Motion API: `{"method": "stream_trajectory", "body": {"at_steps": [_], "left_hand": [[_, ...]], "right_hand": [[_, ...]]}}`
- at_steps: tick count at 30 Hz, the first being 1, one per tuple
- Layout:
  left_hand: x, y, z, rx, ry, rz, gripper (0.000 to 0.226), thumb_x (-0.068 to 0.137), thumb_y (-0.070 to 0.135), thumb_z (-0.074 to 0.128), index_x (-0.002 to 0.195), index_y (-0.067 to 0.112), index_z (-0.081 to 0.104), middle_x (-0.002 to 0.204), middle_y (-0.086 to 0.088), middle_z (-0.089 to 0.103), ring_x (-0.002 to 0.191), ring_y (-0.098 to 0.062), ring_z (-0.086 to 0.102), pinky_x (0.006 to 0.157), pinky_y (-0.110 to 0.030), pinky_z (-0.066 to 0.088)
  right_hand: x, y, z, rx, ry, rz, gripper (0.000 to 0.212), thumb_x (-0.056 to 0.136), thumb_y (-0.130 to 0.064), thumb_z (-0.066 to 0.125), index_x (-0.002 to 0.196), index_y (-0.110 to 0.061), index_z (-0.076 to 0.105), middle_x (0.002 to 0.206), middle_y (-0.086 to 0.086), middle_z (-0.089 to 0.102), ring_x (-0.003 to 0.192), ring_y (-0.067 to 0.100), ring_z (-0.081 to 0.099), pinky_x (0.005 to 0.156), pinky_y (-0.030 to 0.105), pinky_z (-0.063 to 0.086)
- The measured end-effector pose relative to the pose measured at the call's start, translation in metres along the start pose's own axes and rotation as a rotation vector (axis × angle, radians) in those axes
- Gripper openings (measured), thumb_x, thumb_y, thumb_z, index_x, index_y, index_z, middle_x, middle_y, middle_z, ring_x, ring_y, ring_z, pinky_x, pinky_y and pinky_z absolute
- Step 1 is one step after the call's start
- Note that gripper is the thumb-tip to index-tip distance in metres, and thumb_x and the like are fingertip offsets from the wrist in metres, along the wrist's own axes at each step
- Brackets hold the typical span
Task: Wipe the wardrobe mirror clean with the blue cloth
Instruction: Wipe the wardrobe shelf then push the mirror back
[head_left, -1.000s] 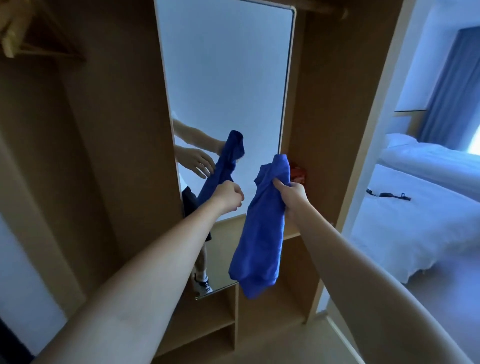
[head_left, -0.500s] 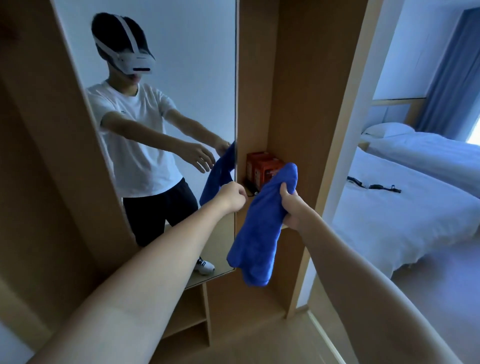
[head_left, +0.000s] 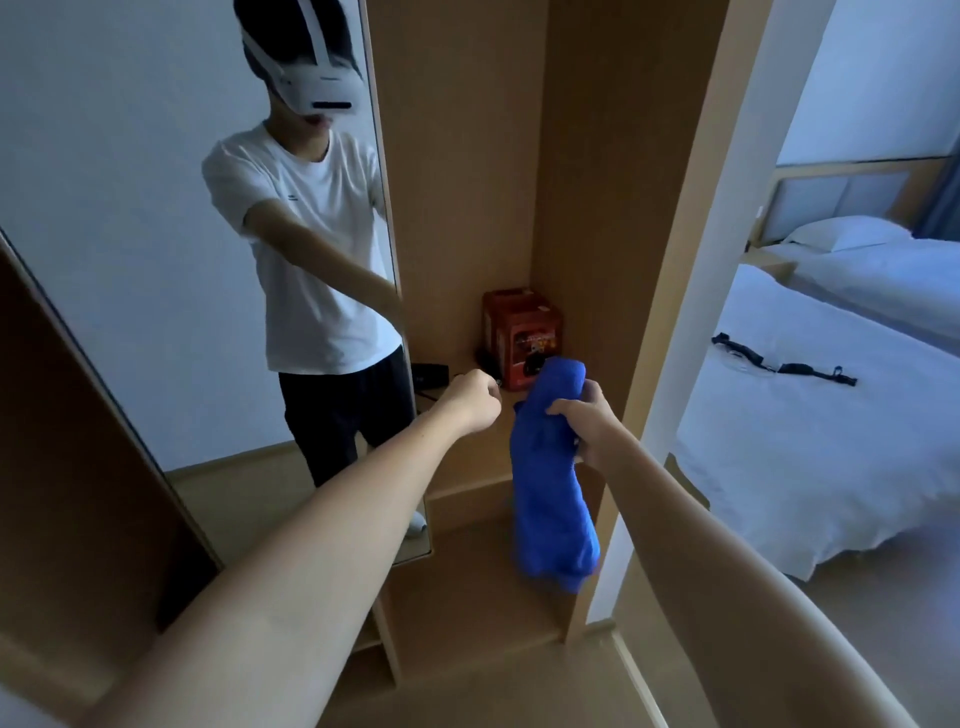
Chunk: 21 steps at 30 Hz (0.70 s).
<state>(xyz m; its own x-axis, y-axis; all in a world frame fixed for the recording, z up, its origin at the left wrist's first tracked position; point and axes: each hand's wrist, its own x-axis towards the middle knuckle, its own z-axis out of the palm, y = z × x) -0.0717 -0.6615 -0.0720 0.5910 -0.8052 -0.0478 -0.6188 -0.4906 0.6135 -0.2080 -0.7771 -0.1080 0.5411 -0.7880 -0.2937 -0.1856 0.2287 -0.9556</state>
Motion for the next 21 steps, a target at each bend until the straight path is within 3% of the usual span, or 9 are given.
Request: {"method": "stream_trajectory", "body": {"at_steps": [4,8,12,15,17,19,21], "left_hand": [[0.042,0.006,0.002,-0.01,-0.012,0.017,0.025,0.088,0.004,0.046,0.089,0.014,0.069,0.098,-0.008,0.069,0.092,-0.025,0.065,0.083,-0.039,0.057],[0.087,0.01,-0.004,-0.023,-0.012,0.038,0.023,0.091,0.008,0.047,0.086,0.014,0.068,0.096,-0.006,0.067,0.09,-0.026,0.065,0.082,-0.038,0.058],[0.133,0.016,-0.014,-0.038,0.034,0.039,0.031,0.095,0.013,0.042,0.067,0.014,0.055,0.077,-0.006,0.062,0.071,-0.024,0.061,0.06,-0.03,0.048],[0.156,0.025,-0.022,-0.057,0.068,0.033,0.035,0.096,0.011,0.041,0.061,0.015,0.047,0.074,-0.007,0.058,0.066,-0.023,0.057,0.054,-0.028,0.04],[0.17,0.032,-0.031,-0.071,0.083,0.01,0.029,0.096,0.011,0.042,0.073,0.007,0.059,0.081,-0.015,0.061,0.072,-0.028,0.061,0.054,-0.028,0.039],[0.187,0.035,-0.038,-0.098,0.145,-0.016,0.026,0.095,0.01,0.045,0.098,-0.008,0.064,0.098,-0.023,0.066,0.086,-0.035,0.064,0.057,-0.031,0.042],[0.2,0.036,-0.042,-0.076,0.199,-0.029,0.022,0.094,0.007,0.047,0.099,-0.007,0.064,0.103,-0.023,0.066,0.082,-0.033,0.062,0.057,-0.032,0.041]], "right_hand": [[0.036,-0.022,-0.004,-0.01,-0.017,-0.031,0.077,0.077,-0.007,0.066,0.134,-0.044,0.03,0.112,0.004,0.055,0.102,0.029,0.058,0.081,0.05,0.058],[0.073,-0.058,-0.003,-0.147,0.032,-0.177,0.057,0.07,-0.01,0.07,0.119,-0.033,0.05,0.11,0.006,0.063,0.105,0.03,0.061,0.084,0.056,0.057],[0.106,-0.095,0.002,-0.494,0.147,-0.39,0.036,0.078,-0.016,0.074,0.113,-0.02,0.062,0.101,0.002,0.066,0.093,0.022,0.063,0.079,0.039,0.057],[0.127,-0.115,0.01,-0.547,0.228,-0.564,0.016,0.083,-0.019,0.07,0.097,-0.018,0.063,0.089,-0.002,0.066,0.084,0.019,0.062,0.068,0.032,0.053],[0.141,-0.128,0.014,-0.509,0.256,-0.661,0.01,0.086,-0.019,0.068,0.09,-0.013,0.061,0.081,-0.004,0.062,0.077,0.015,0.06,0.06,0.025,0.046],[0.151,-0.142,0.017,-0.441,0.282,-0.743,0.011,0.088,-0.018,0.067,0.087,-0.013,0.058,0.079,-0.005,0.062,0.075,0.012,0.058,0.06,0.022,0.046],[0.156,-0.151,0.02,-0.372,0.288,-0.799,0.011,0.088,-0.02,0.068,0.085,-0.016,0.057,0.082,-0.003,0.063,0.075,0.01,0.06,0.063,0.018,0.048]]}}
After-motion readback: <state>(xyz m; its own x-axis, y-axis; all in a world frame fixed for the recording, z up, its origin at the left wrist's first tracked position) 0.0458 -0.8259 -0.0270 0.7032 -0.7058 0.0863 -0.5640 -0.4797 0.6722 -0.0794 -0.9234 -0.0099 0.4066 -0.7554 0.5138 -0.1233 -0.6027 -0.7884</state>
